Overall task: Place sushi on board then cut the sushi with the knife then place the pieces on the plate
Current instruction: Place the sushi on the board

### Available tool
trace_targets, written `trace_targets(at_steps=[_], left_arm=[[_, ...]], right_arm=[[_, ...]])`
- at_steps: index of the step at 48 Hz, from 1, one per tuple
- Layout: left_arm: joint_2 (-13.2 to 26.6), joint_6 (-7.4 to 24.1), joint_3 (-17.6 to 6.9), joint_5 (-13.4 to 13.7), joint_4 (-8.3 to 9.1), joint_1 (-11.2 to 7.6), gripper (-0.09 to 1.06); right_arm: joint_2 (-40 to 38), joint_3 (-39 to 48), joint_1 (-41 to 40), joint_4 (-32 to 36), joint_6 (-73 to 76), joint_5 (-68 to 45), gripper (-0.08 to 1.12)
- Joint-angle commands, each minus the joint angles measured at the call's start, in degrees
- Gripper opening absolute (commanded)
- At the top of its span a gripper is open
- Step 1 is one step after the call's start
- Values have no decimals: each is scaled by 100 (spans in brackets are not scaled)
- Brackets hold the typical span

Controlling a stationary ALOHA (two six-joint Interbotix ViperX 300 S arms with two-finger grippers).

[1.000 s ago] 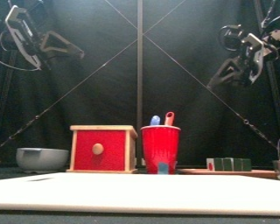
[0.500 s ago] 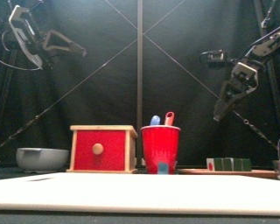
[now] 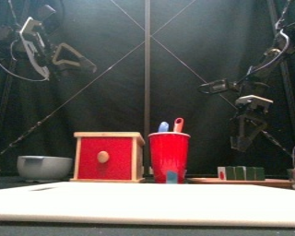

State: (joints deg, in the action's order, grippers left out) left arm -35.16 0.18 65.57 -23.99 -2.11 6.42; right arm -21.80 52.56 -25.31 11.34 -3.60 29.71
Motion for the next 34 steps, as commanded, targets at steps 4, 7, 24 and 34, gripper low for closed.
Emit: trace_targets(at_steps=[4, 7, 24, 34], left_arm=[[18, 9, -167, -53, 9, 35, -2], [18, 9, -167, -53, 0, 26, -2], [9, -26, -141, -53, 0, -9, -2], [18, -26, -132, -53, -9, -9, -2]], right_arm=[[264, -281, -229, -721, -835, 132, 101], [369, -325, -360, -1011, -1222, 167, 101], [1055, -501, -976, -2206, -2927, 176, 101], [1397, -501, -993, -2276, -3015, 114, 101]])
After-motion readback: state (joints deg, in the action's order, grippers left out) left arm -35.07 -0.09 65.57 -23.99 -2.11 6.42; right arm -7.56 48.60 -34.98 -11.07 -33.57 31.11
